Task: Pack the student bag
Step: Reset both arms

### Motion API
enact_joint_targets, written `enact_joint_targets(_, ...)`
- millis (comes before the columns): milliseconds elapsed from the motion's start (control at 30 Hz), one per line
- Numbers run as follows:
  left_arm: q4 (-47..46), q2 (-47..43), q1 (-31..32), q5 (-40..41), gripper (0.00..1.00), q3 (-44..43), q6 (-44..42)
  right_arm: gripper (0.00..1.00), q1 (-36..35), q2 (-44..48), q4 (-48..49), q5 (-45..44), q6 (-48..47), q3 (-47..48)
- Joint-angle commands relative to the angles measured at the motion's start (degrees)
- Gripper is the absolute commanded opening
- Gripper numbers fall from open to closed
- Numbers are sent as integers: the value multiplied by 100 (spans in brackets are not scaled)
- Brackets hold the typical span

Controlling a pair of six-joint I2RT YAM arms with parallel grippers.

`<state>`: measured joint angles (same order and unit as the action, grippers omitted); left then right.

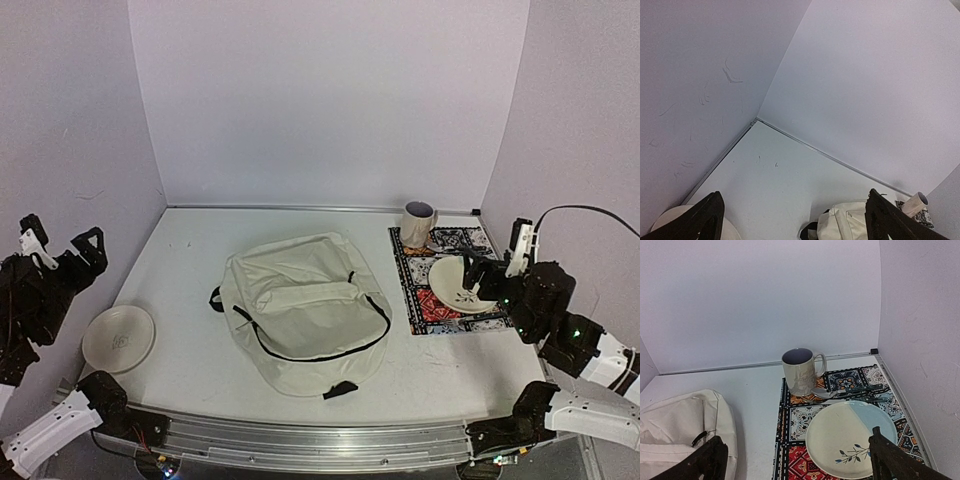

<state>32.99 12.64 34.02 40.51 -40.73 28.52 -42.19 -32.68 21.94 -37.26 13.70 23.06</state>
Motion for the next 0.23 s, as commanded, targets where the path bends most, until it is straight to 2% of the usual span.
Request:
enact_joint_targets(0, -153, 4, -21, 28, 99, 21, -76, 98, -41, 92, 320, -96, -84, 23)
enact_joint_targets(200, -155, 78, -27, 7, 99, 19, -64, 98, -41, 117, 320, -102, -78, 41)
